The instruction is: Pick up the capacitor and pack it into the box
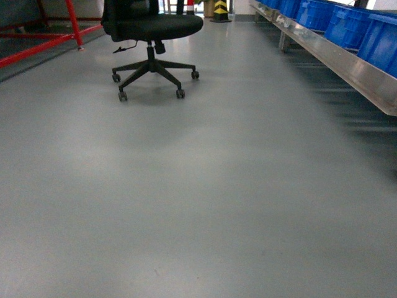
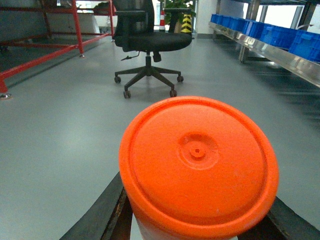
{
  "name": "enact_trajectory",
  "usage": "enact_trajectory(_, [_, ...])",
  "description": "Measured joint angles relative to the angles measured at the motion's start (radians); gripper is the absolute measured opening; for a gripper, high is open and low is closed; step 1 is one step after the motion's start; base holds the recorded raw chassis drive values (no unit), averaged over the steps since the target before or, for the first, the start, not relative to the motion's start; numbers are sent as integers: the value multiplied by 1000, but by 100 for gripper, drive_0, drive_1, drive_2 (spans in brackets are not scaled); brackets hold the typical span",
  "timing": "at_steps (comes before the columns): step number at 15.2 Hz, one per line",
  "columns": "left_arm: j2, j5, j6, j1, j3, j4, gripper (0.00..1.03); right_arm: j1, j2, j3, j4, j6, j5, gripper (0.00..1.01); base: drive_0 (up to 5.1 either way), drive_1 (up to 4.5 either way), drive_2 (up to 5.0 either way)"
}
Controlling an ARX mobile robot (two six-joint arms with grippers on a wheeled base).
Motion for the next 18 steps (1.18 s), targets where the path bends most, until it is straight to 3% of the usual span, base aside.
enact_trajectory(18, [0,2,0,0,0,1,44,0,0,0,2,0,0,98,-497,248,248])
